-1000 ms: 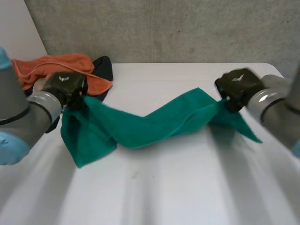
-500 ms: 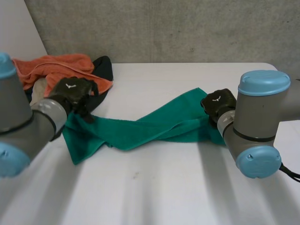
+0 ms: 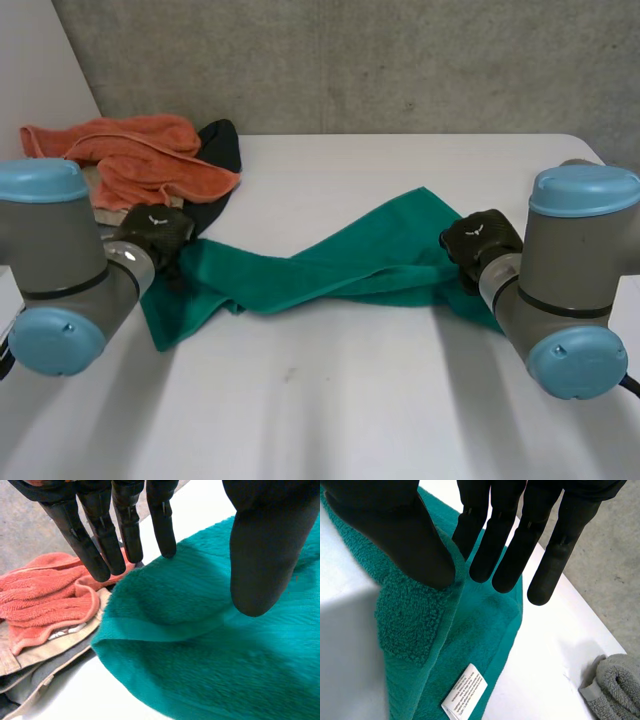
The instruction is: Fold the laundry.
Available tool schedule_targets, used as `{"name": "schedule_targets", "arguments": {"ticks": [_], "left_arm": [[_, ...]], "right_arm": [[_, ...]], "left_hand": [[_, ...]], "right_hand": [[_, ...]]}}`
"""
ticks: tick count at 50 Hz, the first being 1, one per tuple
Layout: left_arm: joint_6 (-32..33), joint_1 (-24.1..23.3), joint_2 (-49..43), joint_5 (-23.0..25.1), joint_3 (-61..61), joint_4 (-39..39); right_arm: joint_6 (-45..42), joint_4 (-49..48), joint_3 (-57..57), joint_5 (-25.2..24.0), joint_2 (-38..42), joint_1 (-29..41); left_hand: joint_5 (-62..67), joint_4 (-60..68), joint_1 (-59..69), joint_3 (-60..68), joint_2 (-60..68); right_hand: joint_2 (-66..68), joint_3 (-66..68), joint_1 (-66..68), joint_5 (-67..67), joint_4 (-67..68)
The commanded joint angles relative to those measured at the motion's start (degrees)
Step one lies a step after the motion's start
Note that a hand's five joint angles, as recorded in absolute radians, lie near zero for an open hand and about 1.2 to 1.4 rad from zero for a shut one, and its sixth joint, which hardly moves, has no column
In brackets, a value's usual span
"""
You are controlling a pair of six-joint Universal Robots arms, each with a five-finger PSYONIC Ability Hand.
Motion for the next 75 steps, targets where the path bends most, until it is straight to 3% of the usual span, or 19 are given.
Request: {"name": "schedule_targets", "arguments": {"ticks": [1,14,18,19,21,28,35,44,50,57,66,75], "left_arm": [[1.69,1.07,-5.83,2.15,5.1,-2.14],[3.37,-0.69,-12.07,2.41,13.18,-3.2],[3.19,-1.39,-13.92,2.41,15.21,-3.46],[3.1,-1.66,-14.27,2.68,15.65,-4.07],[3.1,-1.83,-14.19,2.77,16.0,-4.86],[0.21,-1.66,-7.17,4.17,14.77,-8.65],[-4.8,-1.13,0.04,5.58,11.88,-10.14],[-6.04,0.01,2.16,6.46,10.2,-10.23],[-6.13,0.63,1.64,6.98,10.55,-10.76],[-6.13,1.24,1.72,7.25,10.99,-11.02],[-6.22,2.21,1.81,7.25,11.87,-11.64],[-6.21,3.53,0.93,6.63,13.19,-11.72]], "right_arm": [[-0.01,-0.03,0.03,-0.26,-0.12,0.19],[-0.1,-0.38,-0.05,-1.05,0.58,0.01],[0.17,-0.56,-0.32,-1.13,1.28,-0.08],[0.17,-0.73,-0.49,-1.13,1.63,-0.16],[0.25,-0.91,-0.67,-1.22,1.98,-0.25],[6.65,-0.74,-0.93,-1.93,1.37,-2.27],[23.69,4.42,-1.46,-2.01,-4.5,-8.14],[32.86,21.05,-1.02,-6.4,-5.84,-17.12],[32.07,19.76,5.73,-12.37,-5.75,-18.97],[28.39,10.26,13.12,-13.88,-6.28,-16.69],[11.71,-0.81,19.19,-14.93,-7.86,-14.84],[-0.79,-5.83,18.76,-16.51,-5.4,-16.16]], "left_hand": [[2.21,1.88,1.4,1.35,1.67],[5.06,4.73,4.25,4.2,4.52],[19.82,19.49,19.01,18.96,19.28],[36.19,35.86,35.38,35.33,35.65],[51.25,50.92,50.43,50.39,50.71],[51.31,50.98,50.5,50.45,50.77],[51.31,50.98,50.5,50.45,50.77],[51.31,50.98,50.5,50.45,50.77],[51.31,50.98,50.5,50.45,50.77],[51.31,50.98,50.5,50.45,50.77],[51.31,50.98,50.5,50.45,50.77],[51.31,50.98,50.5,50.45,50.77]], "right_hand": [[12.65,12.02,15.55,13.52,11.43],[12.65,12.02,15.55,13.52,11.43],[12.65,12.02,15.55,13.52,11.43],[12.65,12.02,15.55,13.52,11.43],[9.3,8.67,12.19,10.17,8.07],[-33.77,-34.4,-30.88,-32.9,-35.0],[-40.86,-41.49,-37.96,-39.99,-42.08],[-39.18,-39.81,-36.29,-38.31,-40.41],[-38.34,-38.97,-35.44,-37.47,-39.56],[-37.67,-38.3,-34.77,-36.79,-38.89],[-32.79,-33.43,-29.9,-31.92,-34.02],[-32.79,-33.42,-29.89,-31.92,-34.01]]}}
